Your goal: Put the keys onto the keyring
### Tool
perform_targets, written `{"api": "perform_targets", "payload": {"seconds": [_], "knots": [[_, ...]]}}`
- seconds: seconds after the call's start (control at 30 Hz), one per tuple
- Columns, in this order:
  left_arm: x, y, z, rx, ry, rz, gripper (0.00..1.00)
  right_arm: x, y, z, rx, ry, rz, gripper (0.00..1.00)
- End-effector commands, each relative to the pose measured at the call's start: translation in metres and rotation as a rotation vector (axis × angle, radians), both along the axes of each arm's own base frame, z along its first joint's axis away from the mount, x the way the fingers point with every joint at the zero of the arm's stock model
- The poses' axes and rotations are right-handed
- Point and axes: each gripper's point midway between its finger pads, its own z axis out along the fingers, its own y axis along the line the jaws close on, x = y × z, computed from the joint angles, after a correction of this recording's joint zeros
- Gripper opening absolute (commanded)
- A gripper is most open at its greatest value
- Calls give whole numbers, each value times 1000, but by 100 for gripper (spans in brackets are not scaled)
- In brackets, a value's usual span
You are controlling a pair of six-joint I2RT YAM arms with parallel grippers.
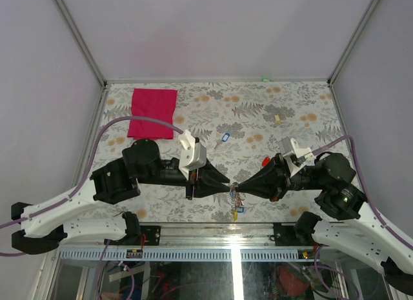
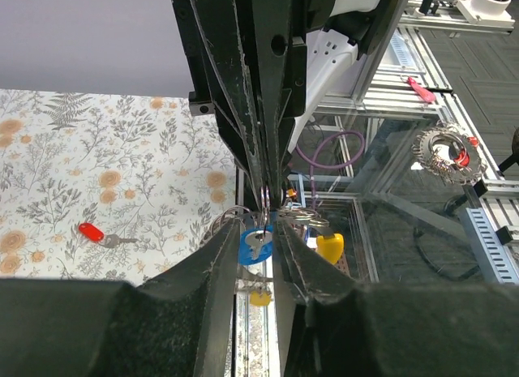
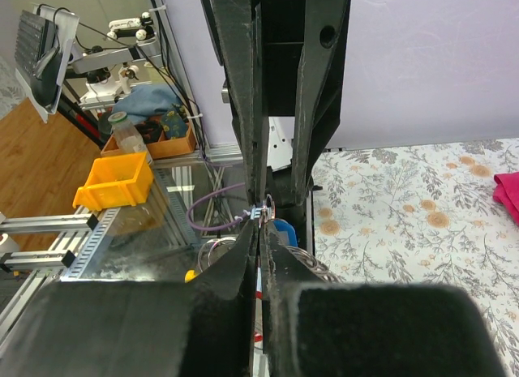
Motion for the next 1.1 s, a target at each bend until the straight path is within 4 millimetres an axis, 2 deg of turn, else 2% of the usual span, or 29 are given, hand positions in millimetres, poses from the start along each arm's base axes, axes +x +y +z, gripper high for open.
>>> {"api": "perform_targets", "payload": {"seconds": [0.0, 0.07, 0.2, 0.4, 0.7, 1.07], "knots": [[-6, -5, 17, -57, -18, -42, 22, -6, -6, 34, 94, -68, 6, 0], [-6, -6, 16, -54, -19, -44, 17, -5, -6, 34, 94, -69, 4, 0], [-6, -7, 15, -47, -24, -48, 0, -5, -6, 33, 93, -69, -3, 0], [-6, -5, 14, -46, -23, -43, 0, -4, -9, 39, 117, -79, -19, 0], [0, -4, 18, -101, -15, 2, 0, -3, -16, 64, 275, -79, -54, 0], [8, -7, 17, -163, 11, 49, 0, 16, -23, 86, 470, -56, -147, 0]]}}
